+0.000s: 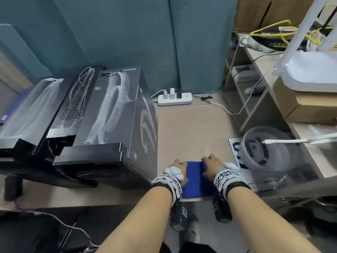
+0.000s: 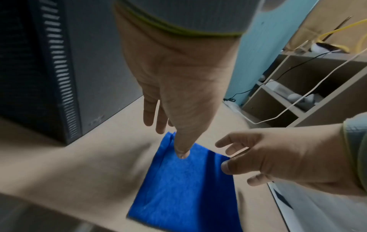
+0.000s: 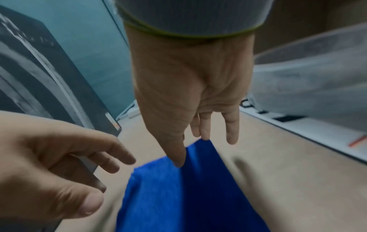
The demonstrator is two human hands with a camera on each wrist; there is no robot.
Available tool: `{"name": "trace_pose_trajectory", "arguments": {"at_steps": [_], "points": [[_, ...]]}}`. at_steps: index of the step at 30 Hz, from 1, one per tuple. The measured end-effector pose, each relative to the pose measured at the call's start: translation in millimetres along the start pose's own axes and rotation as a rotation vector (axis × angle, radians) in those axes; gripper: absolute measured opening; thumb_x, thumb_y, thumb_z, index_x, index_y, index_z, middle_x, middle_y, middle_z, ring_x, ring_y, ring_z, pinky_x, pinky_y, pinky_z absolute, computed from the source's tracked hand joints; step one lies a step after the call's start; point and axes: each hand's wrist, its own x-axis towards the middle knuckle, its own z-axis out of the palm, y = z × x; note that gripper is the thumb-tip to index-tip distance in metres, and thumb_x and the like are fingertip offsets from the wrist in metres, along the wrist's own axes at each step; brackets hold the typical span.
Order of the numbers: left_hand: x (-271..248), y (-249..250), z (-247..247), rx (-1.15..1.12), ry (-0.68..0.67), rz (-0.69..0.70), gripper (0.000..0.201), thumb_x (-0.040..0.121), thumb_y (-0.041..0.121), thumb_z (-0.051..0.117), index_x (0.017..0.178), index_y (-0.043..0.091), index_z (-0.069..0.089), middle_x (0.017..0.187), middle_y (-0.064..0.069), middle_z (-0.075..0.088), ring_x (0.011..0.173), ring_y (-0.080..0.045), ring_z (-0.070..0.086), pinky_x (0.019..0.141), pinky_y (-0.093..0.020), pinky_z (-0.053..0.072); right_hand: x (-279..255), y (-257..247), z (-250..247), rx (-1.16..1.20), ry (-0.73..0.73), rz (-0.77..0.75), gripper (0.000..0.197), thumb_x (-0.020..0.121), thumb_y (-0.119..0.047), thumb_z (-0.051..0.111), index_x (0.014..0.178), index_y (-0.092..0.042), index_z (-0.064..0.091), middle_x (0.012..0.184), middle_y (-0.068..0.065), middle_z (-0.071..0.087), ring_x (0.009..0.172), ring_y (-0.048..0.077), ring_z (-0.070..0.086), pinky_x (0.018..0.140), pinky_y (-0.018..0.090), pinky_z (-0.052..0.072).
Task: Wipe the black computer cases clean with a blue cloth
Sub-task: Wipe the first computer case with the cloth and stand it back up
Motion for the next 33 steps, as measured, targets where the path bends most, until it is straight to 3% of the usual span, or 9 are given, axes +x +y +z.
{"name": "trace_pose_trajectory", "arguments": {"at_steps": [7,11,14,19,22,26,29,33], "points": [[7.9,-2.2,28.5,-0.051,-0.051,-0.034,0.089,0.088,0.037,0.064,0.158,0.03,0.009,0.146,-0.014,0.033,0.114,-0.04,0.056,0.093,-0.046,0.052,-5.6,1.1,22.7,-0.051,0.106,0.034,0.042,0.089,-0.021,0.062,0.127,-0.019,0.045,0.13,0.004,0.049,0.122,0.029,0.045,0.094,0.043,0.042],[13.0,-2.8,34.2,-0.065,-0.042,-0.023,0.096,0.086,0.038,0.064,0.158,0.031,0.001,0.146,-0.015,0.034,0.115,-0.039,0.056,0.093,-0.046,0.052,-8.9,2.6,35.2,-0.027,0.182,0.143,0.038,0.088,-0.024,0.061,0.121,-0.019,0.043,0.126,0.006,0.041,0.115,0.029,0.045,0.085,0.041,0.042],[13.1,-2.2,40.2,-0.072,-0.032,-0.028,0.099,0.086,0.039,0.064,0.159,0.032,-0.002,0.144,-0.015,0.039,0.114,-0.038,0.056,0.092,-0.046,0.052,-12.3,5.2,39.4,0.012,0.202,0.202,0.03,0.093,-0.026,0.058,0.12,-0.02,0.046,0.125,0.008,0.038,0.11,0.032,0.046,0.086,0.041,0.042],[2.3,-5.4,54.3,-0.127,-0.005,-0.017,0.103,0.085,0.04,0.064,0.158,0.032,-0.008,0.136,-0.014,0.046,0.108,-0.036,0.058,0.09,-0.046,0.053,-24.7,9.1,48.5,0.079,0.224,0.097,0.021,0.096,-0.031,0.06,0.112,-0.02,0.052,0.121,0.005,0.048,0.111,0.031,0.05,0.09,0.041,0.047],[-9.5,-11.2,62.9,-0.152,0.003,0.01,0.109,0.086,0.042,0.067,0.158,0.03,-0.013,0.135,-0.014,0.048,0.109,-0.036,0.06,0.09,-0.046,0.052,-40.0,-0.9,53.4,0.228,0.289,0.099,0.014,0.094,-0.023,0.063,0.102,-0.019,0.052,0.114,0.006,0.046,0.105,0.032,0.051,0.088,0.04,0.047],[-31.7,-18.8,71.4,-0.231,0.031,0.057,0.109,0.081,0.046,0.068,0.158,0.029,-0.007,0.134,-0.015,0.051,0.109,-0.038,0.061,0.089,-0.044,0.052,-62.2,-20.4,53.1,0.34,0.327,0.062,0.017,0.092,-0.013,0.06,0.094,-0.021,0.045,0.101,0.003,0.045,0.093,0.033,0.054,0.085,0.04,0.047],[-56.2,-27.9,67.8,-0.339,0.069,0.089,0.1,0.07,0.045,0.069,0.151,0.03,0.013,0.116,-0.013,0.059,0.093,-0.036,0.065,0.08,-0.047,0.057,-82.7,-45.0,49.2,0.383,0.286,0.017,0.02,0.09,-0.015,0.06,0.088,-0.022,0.042,0.084,0.003,0.057,0.082,0.032,0.056,0.081,0.043,0.05],[-90.2,-40.7,55.8,-0.328,0.13,0.088,0.081,0.073,0.053,0.072,0.139,0.023,0.035,0.118,-0.008,0.055,0.095,-0.032,0.063,0.078,-0.04,0.053,-114.6,-84.3,34.6,0.511,0.258,-0.089,0.015,0.092,-0.022,0.057,0.089,-0.026,0.042,0.081,0.001,0.058,0.076,0.023,0.053,0.078,0.042,0.048]]}}
